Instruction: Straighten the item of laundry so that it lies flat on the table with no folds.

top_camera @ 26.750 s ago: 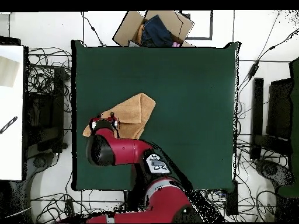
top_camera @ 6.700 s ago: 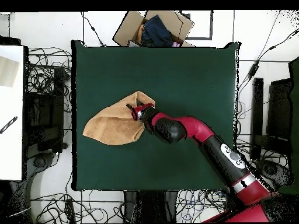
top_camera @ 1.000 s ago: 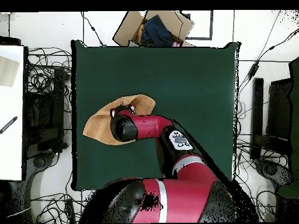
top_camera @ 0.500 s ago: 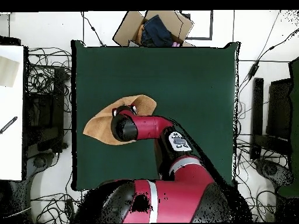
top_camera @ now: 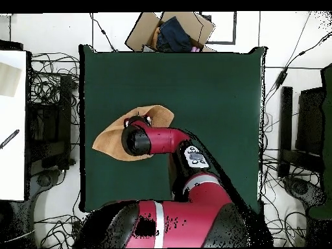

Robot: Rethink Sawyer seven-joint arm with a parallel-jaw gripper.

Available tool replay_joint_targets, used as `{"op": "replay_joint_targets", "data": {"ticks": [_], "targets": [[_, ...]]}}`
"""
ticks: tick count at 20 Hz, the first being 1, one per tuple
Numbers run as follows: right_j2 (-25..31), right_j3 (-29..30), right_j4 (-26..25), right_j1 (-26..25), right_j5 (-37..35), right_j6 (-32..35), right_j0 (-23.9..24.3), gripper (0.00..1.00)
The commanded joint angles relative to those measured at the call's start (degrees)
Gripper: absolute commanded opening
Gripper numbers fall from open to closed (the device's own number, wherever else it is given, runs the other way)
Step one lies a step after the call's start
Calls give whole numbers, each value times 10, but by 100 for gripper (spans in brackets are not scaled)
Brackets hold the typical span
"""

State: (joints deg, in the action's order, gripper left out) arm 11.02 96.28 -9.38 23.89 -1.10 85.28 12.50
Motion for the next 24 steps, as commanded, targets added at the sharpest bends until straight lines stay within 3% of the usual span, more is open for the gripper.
{"op": "replay_joint_targets", "data": {"ticks": [1, 24], "targets": [[-35, -41, 46, -13, -41, 114, -24, 0], [-90, -123, 132, -57, -75, 120, -105, 0]]}}
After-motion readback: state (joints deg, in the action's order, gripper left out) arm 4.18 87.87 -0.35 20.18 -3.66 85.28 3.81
